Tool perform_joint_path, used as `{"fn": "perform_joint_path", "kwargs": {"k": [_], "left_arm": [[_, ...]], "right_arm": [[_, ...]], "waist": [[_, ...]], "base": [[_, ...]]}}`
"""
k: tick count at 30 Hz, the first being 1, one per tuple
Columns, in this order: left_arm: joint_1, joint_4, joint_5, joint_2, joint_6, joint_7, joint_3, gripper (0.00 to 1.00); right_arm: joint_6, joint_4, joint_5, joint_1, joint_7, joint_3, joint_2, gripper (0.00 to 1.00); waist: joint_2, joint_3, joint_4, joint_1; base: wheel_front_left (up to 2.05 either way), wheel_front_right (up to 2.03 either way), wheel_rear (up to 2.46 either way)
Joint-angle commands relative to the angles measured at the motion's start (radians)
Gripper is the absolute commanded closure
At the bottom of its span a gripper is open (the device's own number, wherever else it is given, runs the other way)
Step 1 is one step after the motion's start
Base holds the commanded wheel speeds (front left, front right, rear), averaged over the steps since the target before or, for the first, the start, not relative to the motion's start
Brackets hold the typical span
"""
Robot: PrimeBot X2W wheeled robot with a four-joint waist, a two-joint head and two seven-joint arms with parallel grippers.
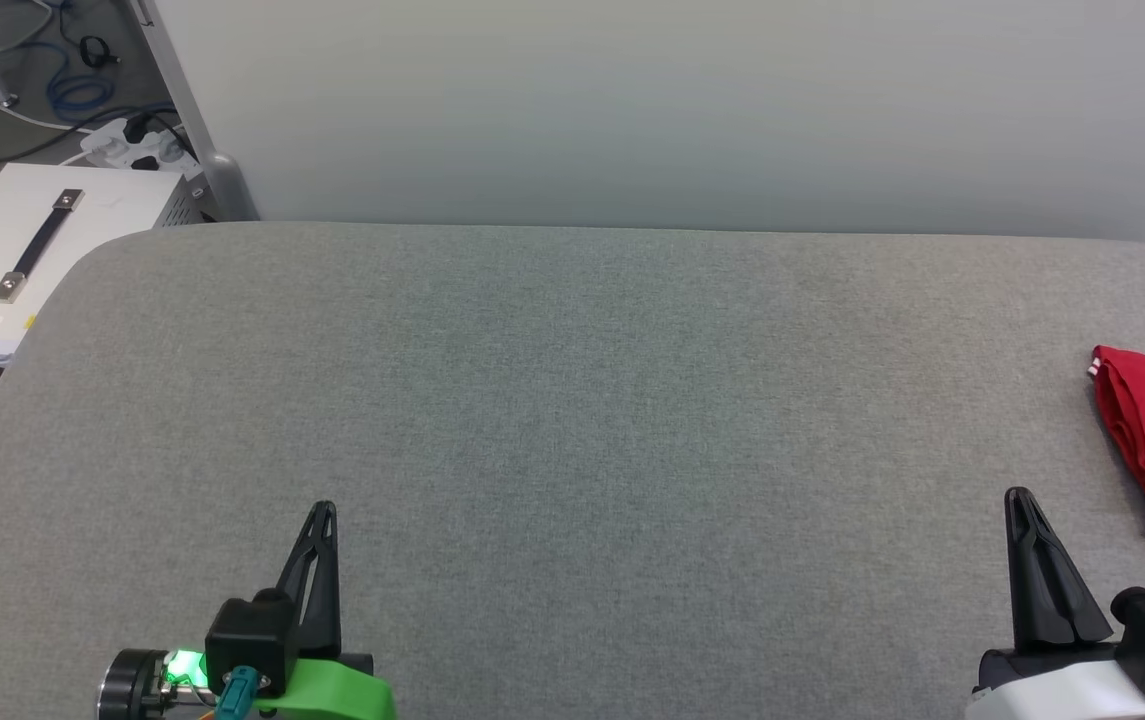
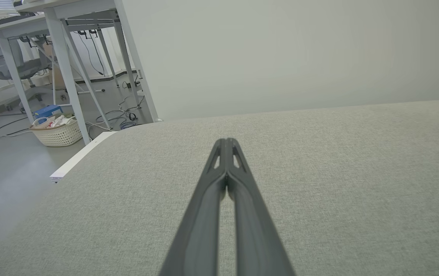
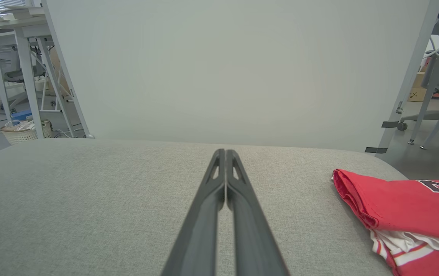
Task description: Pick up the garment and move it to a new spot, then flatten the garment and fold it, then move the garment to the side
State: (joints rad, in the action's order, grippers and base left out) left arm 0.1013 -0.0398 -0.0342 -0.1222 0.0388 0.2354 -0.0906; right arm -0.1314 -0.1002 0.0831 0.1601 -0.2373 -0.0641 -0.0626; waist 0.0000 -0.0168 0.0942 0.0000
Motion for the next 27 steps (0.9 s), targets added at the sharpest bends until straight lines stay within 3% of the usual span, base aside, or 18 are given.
{"fn": "perform_joint_path", "kwargs": {"k": [1, 27], "left_arm": [[-0.009, 0.003, 0.003, 0.007, -0.004, -0.006, 0.005, 1.00], [-0.030, 0.012, 0.010, 0.021, -0.012, -0.058, 0.024, 1.00]], "right_arm": [[0.000, 0.006, -0.008, -0.014, 0.007, 0.003, 0.001, 1.00], [0.000, 0.027, -0.025, -0.048, 0.060, 0.017, 0.004, 1.00]], "waist": [[0.0000, 0.000, -0.001, 0.0000], [0.0000, 0.004, -0.022, 0.0000]], "base": [[0.00, 0.00, 0.00], [0.00, 0.00, 0.00]]}}
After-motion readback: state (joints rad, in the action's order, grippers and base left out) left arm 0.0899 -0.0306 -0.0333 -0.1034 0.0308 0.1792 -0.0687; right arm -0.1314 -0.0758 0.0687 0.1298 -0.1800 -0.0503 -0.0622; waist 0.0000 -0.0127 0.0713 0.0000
